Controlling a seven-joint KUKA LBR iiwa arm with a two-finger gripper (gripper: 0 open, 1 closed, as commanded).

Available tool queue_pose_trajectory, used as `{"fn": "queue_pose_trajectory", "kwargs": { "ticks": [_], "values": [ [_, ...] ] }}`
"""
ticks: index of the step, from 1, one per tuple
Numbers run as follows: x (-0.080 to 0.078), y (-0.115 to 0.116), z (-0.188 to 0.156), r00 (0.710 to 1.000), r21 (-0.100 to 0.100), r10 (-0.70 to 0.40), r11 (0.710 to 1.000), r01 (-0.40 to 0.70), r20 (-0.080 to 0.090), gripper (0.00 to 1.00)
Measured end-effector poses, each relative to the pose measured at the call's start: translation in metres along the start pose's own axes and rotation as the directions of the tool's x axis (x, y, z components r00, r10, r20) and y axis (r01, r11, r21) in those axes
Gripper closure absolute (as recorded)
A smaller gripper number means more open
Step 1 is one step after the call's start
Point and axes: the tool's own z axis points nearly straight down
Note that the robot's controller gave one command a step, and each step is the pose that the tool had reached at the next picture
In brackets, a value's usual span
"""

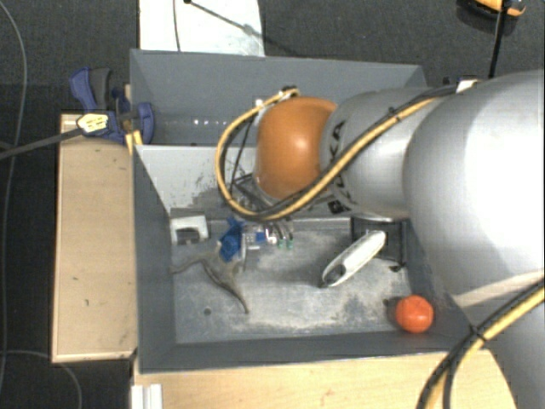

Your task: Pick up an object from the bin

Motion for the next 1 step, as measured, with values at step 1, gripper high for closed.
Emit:
{"fn": "queue_pose_trajectory", "kwargs": {
  "ticks": [1],
  "values": [
    [0.0119,-0.0130,-0.0118,1.000,0.007,0.003,1.000,-0.003,-0.023,1.00]
  ]
}}
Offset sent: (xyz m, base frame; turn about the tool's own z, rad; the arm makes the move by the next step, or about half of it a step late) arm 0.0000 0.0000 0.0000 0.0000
